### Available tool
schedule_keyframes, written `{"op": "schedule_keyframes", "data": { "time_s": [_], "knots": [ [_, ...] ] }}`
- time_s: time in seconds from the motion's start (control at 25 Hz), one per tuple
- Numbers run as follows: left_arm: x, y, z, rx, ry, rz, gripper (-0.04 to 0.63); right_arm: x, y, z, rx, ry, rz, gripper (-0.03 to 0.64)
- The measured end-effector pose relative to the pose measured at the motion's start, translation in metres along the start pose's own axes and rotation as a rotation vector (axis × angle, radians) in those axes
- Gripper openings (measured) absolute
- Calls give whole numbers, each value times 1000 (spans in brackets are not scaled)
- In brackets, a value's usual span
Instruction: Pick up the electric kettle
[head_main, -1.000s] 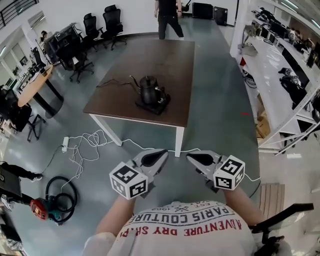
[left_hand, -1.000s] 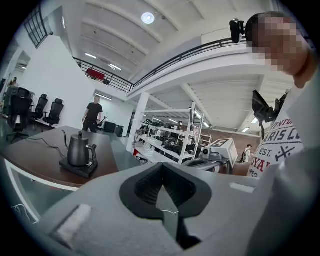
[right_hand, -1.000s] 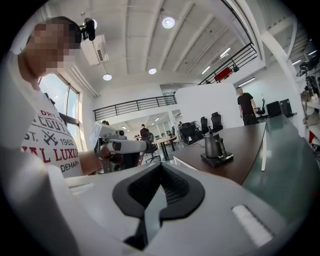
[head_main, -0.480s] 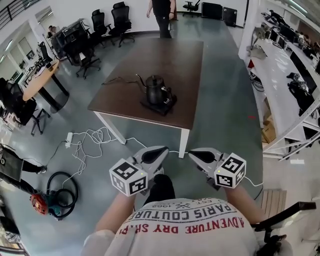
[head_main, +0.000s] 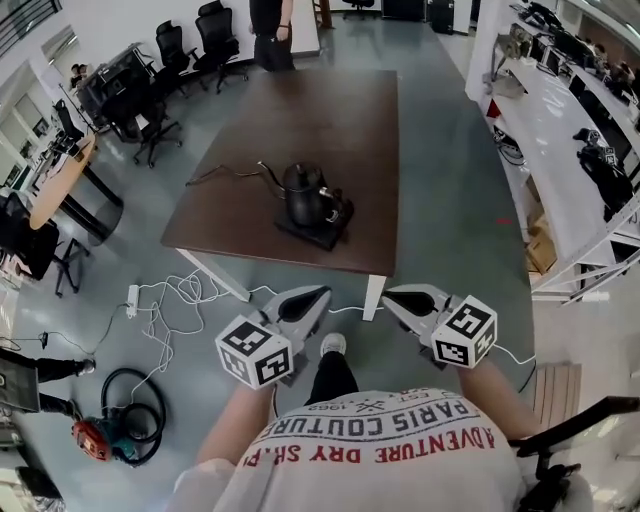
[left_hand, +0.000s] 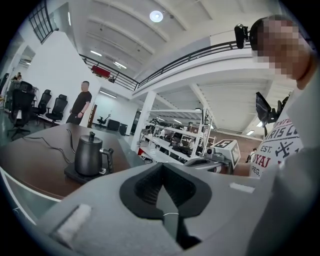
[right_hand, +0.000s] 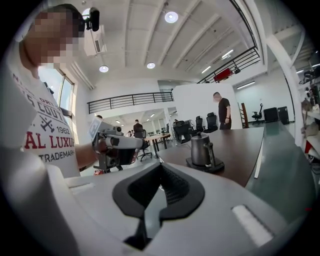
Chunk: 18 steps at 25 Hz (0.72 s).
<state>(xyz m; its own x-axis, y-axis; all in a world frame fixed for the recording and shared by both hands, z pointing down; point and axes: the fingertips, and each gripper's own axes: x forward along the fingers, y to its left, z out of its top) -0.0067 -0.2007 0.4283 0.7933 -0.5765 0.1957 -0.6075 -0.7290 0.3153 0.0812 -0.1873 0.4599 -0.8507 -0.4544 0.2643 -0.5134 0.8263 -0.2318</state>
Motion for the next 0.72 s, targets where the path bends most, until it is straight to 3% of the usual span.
{"op": "schedule_keyframes", "data": {
  "time_s": [0.4, 0.72],
  "knots": [
    [27, 122, 28, -50, 20, 14, 1, 85, -87, 16, 13, 27, -84, 5],
    [38, 192, 39, -90, 41, 40, 2, 133, -143, 19, 1, 70, -145, 6]
  ]
}}
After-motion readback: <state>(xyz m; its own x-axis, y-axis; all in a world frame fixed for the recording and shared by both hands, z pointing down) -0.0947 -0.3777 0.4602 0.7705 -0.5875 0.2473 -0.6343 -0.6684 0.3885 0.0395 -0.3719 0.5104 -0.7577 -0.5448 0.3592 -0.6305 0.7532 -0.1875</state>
